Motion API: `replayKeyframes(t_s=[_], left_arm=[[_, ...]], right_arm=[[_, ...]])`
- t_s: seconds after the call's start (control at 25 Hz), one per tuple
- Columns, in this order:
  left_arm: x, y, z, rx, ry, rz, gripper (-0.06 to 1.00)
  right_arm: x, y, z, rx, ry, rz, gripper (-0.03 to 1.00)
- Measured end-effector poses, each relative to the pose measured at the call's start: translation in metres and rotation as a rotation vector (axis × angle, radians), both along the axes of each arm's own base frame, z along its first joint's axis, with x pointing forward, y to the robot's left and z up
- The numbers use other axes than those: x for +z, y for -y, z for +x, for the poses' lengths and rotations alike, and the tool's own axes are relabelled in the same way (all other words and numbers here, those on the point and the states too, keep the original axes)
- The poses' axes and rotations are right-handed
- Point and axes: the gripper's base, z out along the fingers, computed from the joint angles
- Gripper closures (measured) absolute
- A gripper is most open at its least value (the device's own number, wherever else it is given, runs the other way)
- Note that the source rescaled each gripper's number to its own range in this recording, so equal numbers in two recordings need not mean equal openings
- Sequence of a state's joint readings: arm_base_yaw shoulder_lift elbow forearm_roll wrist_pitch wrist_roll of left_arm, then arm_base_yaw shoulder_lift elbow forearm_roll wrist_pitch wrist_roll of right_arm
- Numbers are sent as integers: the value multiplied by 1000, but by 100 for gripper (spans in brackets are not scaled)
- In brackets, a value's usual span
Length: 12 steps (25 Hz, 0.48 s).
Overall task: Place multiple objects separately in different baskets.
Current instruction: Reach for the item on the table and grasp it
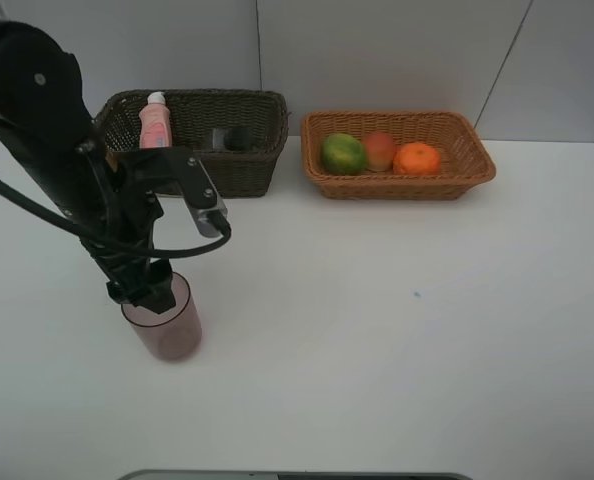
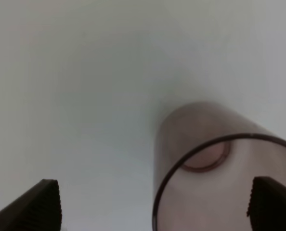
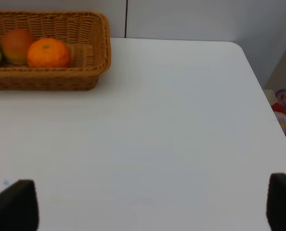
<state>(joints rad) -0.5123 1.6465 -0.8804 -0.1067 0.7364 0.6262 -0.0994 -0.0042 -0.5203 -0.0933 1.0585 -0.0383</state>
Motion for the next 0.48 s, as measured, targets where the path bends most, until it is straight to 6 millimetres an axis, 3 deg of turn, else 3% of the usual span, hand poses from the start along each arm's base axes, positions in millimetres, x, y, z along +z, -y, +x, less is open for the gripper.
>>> replayKeyframes(t_s=[0.48], left_arm=[[-25, -1, 9, 28, -12, 9, -5]], right_arm=[[0, 0, 0, 0, 0, 0, -3]])
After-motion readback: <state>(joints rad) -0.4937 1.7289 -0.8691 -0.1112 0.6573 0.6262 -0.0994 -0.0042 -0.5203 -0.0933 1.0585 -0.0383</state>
